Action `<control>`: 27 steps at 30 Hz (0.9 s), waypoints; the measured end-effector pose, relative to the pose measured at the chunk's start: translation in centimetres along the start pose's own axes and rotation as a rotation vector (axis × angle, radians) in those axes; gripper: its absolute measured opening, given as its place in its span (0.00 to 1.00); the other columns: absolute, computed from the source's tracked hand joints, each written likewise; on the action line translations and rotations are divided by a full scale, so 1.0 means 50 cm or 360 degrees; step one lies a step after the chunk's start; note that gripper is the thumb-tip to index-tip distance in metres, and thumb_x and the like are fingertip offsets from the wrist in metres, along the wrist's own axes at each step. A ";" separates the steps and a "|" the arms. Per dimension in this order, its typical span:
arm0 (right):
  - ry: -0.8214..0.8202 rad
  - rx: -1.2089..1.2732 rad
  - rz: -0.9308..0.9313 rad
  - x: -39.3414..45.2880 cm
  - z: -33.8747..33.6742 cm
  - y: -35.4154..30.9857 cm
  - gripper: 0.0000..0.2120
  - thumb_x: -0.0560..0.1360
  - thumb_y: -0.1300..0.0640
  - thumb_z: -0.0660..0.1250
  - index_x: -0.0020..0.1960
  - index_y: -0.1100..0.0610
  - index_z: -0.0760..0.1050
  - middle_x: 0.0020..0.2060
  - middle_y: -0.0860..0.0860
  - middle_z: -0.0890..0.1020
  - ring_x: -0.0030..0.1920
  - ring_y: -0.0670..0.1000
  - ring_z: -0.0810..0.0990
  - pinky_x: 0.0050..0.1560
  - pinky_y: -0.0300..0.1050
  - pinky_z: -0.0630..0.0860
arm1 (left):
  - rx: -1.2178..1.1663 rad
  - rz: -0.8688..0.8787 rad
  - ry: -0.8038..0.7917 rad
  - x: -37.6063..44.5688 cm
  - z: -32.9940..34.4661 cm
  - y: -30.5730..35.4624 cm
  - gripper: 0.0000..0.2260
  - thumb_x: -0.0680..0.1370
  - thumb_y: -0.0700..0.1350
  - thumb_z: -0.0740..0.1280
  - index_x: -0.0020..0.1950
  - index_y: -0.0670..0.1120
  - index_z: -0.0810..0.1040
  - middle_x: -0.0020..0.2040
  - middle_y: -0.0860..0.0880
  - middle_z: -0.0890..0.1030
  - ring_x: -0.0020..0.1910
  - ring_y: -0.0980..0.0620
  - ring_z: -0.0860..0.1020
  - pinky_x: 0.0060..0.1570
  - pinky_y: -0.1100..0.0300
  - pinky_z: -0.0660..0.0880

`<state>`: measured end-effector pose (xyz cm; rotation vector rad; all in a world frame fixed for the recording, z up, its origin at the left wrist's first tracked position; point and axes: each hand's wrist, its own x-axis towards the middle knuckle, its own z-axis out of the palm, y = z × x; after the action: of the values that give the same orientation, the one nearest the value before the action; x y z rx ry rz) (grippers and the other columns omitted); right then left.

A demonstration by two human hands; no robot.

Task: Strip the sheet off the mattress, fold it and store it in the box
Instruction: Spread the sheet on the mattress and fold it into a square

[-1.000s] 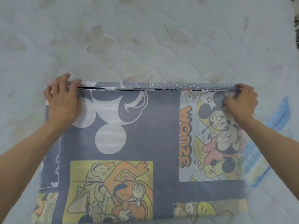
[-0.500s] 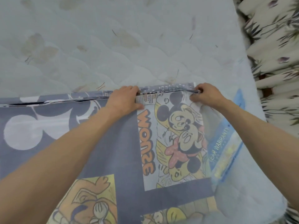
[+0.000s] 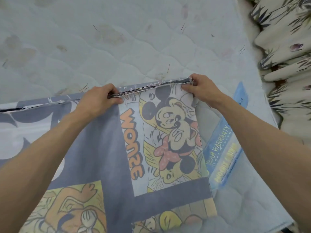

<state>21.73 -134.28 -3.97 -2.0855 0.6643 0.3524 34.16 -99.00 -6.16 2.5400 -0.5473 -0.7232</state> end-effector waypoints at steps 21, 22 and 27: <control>0.1014 -0.0642 0.0195 0.027 0.190 0.019 0.07 0.84 0.56 0.53 0.56 0.57 0.69 0.44 0.54 0.76 0.40 0.57 0.74 0.34 0.47 0.61 | 0.0414 0.0076 0.0375 0.009 0.019 -0.102 0.20 0.80 0.65 0.61 0.47 0.48 0.66 0.40 0.39 0.81 0.40 0.36 0.79 0.37 0.52 0.64; 0.1069 -0.0711 0.0205 0.026 0.197 0.018 0.09 0.84 0.55 0.53 0.57 0.58 0.69 0.49 0.56 0.76 0.44 0.58 0.75 0.35 0.48 0.62 | 0.0409 0.0093 0.0369 0.011 0.017 -0.106 0.20 0.80 0.66 0.61 0.47 0.49 0.66 0.40 0.40 0.81 0.41 0.36 0.79 0.37 0.52 0.64; 0.1122 -0.0949 0.0250 0.033 0.203 0.010 0.14 0.85 0.52 0.51 0.60 0.58 0.71 0.57 0.58 0.75 0.54 0.60 0.75 0.43 0.53 0.68 | 0.0606 0.0222 0.0371 -0.005 -0.034 -0.175 0.25 0.77 0.72 0.56 0.47 0.50 0.68 0.41 0.40 0.82 0.41 0.36 0.81 0.36 0.53 0.64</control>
<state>22.80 -126.67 -10.82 -2.7566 1.2566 -0.1466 37.10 -91.14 -9.24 2.8431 -0.8357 -0.2860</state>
